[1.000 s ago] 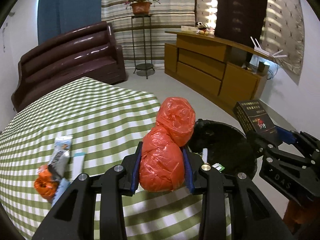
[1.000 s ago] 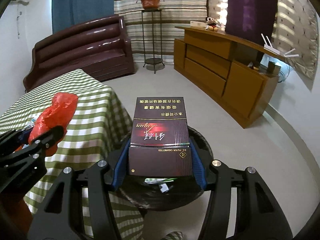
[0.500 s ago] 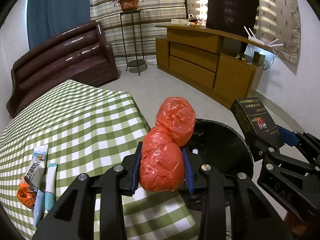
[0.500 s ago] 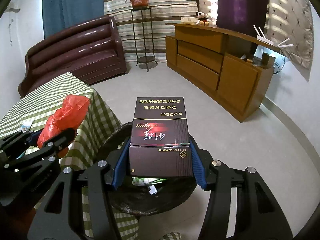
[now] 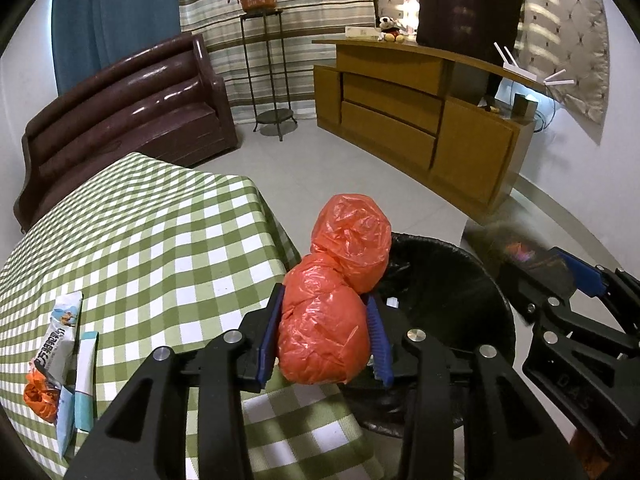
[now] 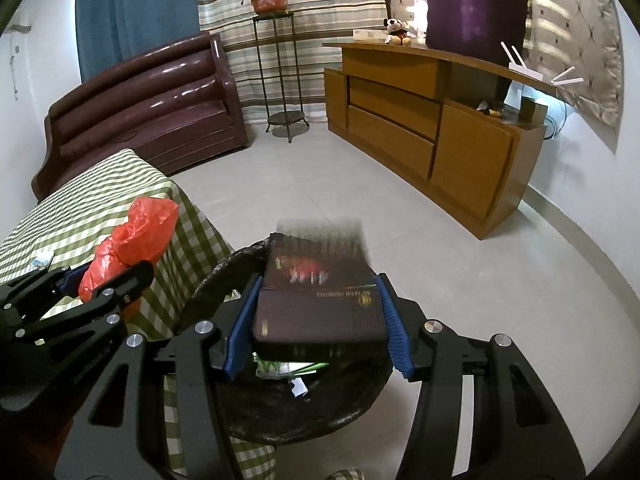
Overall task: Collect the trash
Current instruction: 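Open both grippers to drop the bag and box into the bin, then move both open grippers back over the remaining trash on the table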
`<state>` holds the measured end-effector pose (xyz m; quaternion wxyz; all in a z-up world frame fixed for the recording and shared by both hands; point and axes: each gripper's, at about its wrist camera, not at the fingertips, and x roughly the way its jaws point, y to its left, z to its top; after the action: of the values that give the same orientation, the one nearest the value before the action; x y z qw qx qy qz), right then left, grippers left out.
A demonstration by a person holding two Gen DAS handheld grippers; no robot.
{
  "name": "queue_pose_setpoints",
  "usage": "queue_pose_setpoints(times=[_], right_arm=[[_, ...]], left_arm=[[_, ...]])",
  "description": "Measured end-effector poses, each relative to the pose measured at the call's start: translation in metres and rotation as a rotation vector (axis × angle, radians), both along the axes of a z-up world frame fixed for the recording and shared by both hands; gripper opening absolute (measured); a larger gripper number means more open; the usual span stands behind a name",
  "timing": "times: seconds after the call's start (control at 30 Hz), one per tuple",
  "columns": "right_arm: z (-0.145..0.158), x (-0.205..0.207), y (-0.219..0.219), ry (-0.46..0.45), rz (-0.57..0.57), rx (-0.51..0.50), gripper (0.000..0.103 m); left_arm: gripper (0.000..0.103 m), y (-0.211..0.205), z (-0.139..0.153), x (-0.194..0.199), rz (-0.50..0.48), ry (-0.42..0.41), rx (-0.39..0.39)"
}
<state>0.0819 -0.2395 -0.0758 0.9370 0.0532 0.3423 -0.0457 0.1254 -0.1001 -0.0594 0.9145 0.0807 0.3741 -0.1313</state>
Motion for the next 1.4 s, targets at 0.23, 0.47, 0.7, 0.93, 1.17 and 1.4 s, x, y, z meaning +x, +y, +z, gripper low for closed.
queue_pose_setpoints(times=[0.23,0.47,0.7,0.93,1.17,1.4], right_arm=[[-0.001,0.001,-0.003,0.002,-0.010,0.005,0.055],[0.000,0.001,-0.008,-0.004,-0.026,0.014,0.055],[0.001,0.001,-0.010,-0.001,-0.058,0.007,0.062],[0.002,-0.001,-0.001,0.009,-0.024,0.025,0.062],[0.007,-0.006,0.028,0.009,0.034,0.009,0.062],[0.013,-0.008,0.065,0.010,0.106,0.005,0.062]], left_arm=[[0.052,-0.003,0.000,-0.001,-0.004,-0.010,0.002],[0.058,-0.002,0.000,-0.001,0.003,-0.011,-0.001],[0.061,0.003,0.006,-0.005,0.008,-0.016,-0.013],[0.061,0.020,0.013,-0.013,0.027,-0.020,-0.018],[0.061,0.054,0.020,-0.025,0.079,-0.027,-0.015],[0.061,0.103,0.024,-0.038,0.170,-0.025,-0.008]])
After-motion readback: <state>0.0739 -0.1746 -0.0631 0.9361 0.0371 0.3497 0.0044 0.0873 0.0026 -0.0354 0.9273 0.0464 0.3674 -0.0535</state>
